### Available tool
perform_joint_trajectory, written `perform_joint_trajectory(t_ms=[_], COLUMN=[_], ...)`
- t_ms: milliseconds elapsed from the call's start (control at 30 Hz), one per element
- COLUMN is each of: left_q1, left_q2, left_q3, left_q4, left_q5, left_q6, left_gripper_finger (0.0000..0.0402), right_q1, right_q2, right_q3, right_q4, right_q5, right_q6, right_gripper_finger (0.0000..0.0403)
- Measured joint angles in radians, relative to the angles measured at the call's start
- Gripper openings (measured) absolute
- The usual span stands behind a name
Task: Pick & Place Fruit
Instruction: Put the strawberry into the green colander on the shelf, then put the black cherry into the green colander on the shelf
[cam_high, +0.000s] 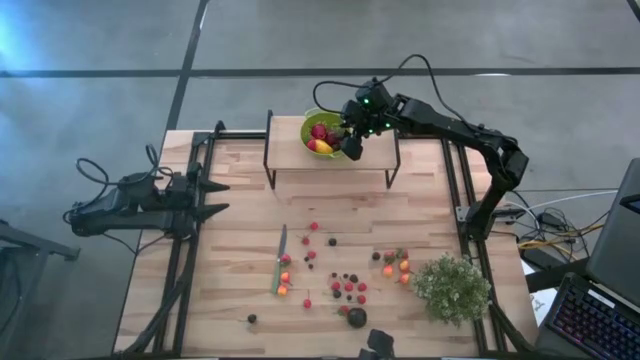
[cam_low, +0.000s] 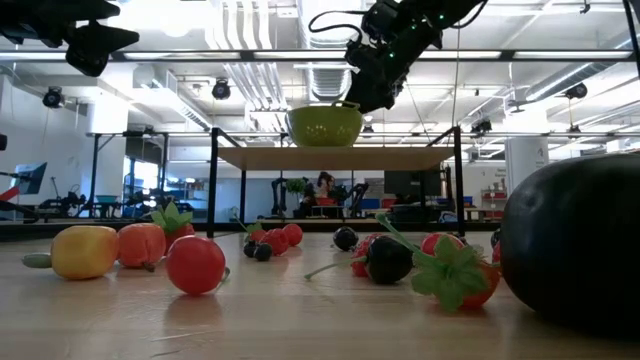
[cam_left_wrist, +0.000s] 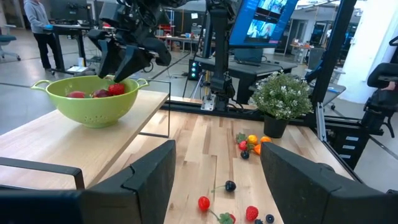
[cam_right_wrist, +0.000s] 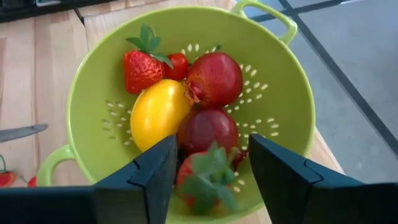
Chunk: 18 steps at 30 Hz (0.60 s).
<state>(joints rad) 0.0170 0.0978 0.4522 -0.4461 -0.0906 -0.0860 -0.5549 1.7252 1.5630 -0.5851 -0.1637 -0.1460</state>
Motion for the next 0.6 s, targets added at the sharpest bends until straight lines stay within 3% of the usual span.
perform_joint_trajectory(t_ms=[300,600], left_q1=[0.000,0.000], left_q2=[0.000,0.000], left_q3=[0.000,0.000], left_q4=[0.000,0.000], left_q5=[0.000,0.000], left_q6=[0.000,0.000], left_gripper_finger=[0.0241,0.0241], right_q1=[0.009,0.109], right_q2=[-0.004,-0.091], right_q3=[0.088,0.044], right_q4=[-0.113,-0.190], right_q5=[0.002,0.008], right_q6=[-0.004,-0.002], right_gripper_finger=[0.0223,0.0217])
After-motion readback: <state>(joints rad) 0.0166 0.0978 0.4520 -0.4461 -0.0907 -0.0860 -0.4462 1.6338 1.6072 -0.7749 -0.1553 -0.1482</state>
